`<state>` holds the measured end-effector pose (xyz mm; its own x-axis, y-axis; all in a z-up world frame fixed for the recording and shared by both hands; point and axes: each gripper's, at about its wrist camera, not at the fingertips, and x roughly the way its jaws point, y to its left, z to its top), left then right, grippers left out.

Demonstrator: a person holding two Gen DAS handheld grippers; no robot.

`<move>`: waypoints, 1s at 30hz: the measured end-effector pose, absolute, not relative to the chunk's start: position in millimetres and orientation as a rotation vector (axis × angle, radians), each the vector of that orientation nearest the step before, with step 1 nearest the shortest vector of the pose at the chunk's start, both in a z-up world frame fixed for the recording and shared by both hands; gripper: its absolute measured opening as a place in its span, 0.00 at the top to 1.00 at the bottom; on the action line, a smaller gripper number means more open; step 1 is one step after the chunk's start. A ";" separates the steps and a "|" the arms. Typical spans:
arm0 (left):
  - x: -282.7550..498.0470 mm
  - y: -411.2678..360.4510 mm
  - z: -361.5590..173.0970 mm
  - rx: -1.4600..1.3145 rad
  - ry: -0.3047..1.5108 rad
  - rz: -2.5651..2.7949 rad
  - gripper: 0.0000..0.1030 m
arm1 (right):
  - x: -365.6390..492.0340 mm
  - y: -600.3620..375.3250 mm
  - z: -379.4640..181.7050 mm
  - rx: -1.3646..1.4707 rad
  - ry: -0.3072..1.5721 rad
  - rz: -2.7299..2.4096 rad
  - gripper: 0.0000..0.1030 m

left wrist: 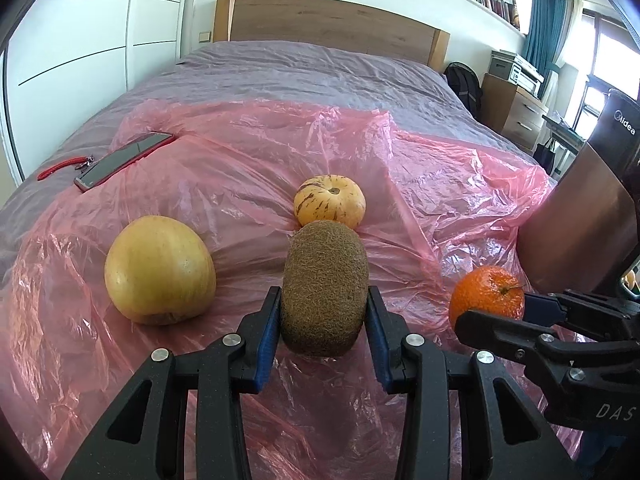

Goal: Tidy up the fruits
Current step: 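Lift the kiwi and mandarin off the plastic with both tools, then carry the kiwi and mandarin past the kettle over the green tray with both tools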

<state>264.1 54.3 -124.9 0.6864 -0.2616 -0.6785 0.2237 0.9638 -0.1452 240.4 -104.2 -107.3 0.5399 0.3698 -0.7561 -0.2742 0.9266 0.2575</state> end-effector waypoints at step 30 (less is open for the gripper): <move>170.6 2.4 -60.7 0.047 0.743 -0.283 0.66 | 128.9 -147.1 -59.6 0.058 0.955 0.346 0.67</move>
